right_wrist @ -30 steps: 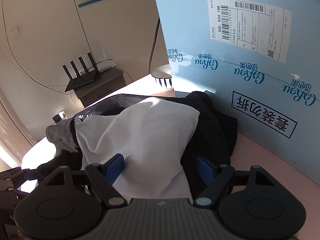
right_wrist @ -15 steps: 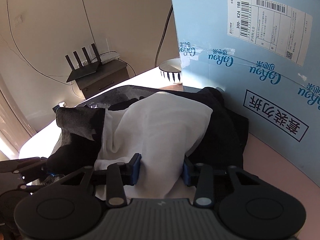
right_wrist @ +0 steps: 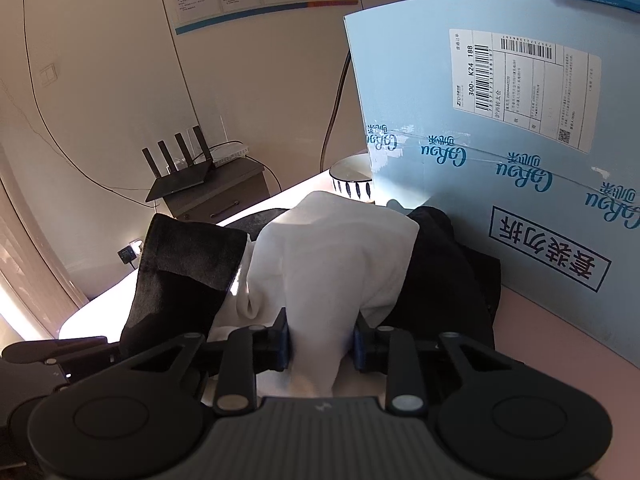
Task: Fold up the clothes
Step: 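Close both grippers on the white shirt bundle with black trim, then lift the shirt bundle with both grippers and carry it over open table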
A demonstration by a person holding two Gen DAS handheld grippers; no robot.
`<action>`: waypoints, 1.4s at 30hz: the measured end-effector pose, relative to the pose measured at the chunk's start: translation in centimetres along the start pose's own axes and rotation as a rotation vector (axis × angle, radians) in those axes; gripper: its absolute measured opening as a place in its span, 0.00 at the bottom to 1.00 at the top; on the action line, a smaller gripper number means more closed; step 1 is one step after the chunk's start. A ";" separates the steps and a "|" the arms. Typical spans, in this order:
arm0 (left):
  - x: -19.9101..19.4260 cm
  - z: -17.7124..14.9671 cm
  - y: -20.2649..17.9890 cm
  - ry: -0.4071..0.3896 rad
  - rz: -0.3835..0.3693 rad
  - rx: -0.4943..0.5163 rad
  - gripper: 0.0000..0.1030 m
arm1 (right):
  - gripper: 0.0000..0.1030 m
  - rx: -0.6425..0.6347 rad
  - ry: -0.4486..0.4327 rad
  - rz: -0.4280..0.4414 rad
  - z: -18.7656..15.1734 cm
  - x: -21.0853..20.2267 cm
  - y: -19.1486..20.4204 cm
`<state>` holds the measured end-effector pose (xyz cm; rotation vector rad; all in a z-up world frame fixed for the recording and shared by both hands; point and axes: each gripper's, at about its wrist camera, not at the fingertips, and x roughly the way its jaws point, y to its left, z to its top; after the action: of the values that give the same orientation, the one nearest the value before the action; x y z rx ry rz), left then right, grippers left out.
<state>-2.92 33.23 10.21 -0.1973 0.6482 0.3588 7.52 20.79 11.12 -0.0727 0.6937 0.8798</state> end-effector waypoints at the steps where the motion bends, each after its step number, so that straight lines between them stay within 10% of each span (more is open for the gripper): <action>1: -0.4 0.2 -0.1 -0.010 -0.004 0.004 0.22 | 0.29 0.003 -0.007 0.003 0.1 -0.3 0.0; 11: -5.0 3.1 -4.6 -0.120 -0.131 0.125 0.22 | 0.29 0.068 -0.138 -0.036 1.6 -8.4 -2.3; 21: -6.8 2.4 -15.8 -0.108 -0.370 0.287 0.22 | 0.29 0.194 -0.199 -0.272 -2.2 -19.8 -9.1; 32: -7.9 -4.7 -26.6 0.008 -0.546 0.444 0.22 | 0.29 0.356 -0.150 -0.470 -11.4 -27.8 -16.0; 42: -6.2 -11.1 -30.5 0.131 -0.535 0.541 0.22 | 0.29 0.454 -0.024 -0.514 -19.6 -27.7 -19.6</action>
<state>-1.94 0.33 7.43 0.1272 0.7697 -0.3490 -0.64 -17.38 7.83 0.1610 0.7914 0.2200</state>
